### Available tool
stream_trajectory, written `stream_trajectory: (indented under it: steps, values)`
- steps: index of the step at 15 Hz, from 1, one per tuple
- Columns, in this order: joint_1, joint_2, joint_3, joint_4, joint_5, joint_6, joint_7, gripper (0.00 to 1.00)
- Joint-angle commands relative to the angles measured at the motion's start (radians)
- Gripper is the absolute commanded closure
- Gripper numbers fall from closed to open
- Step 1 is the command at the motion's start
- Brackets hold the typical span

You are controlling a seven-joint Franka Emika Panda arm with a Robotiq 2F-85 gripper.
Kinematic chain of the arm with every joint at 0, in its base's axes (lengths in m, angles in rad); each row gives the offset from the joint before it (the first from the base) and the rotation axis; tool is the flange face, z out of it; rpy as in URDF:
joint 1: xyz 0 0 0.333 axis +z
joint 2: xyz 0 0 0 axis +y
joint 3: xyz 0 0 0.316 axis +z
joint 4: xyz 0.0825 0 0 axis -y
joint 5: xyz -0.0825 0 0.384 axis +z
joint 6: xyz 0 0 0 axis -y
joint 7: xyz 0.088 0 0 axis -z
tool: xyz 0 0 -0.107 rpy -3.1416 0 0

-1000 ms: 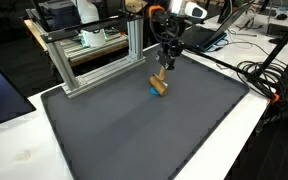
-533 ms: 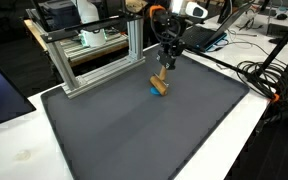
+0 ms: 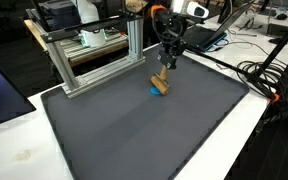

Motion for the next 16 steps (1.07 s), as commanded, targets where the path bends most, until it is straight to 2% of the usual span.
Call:
stream_trajectory:
  steps: [1,10,16]
  values:
    - [0.007,0.042,0.013,0.028,0.016,0.001,-0.011,0.78]
    - [0.005,0.034,0.019,0.034,0.025,-0.004,-0.013,0.78]
    - [-0.014,-0.052,0.035,0.019,0.116,0.0,-0.006,0.78]
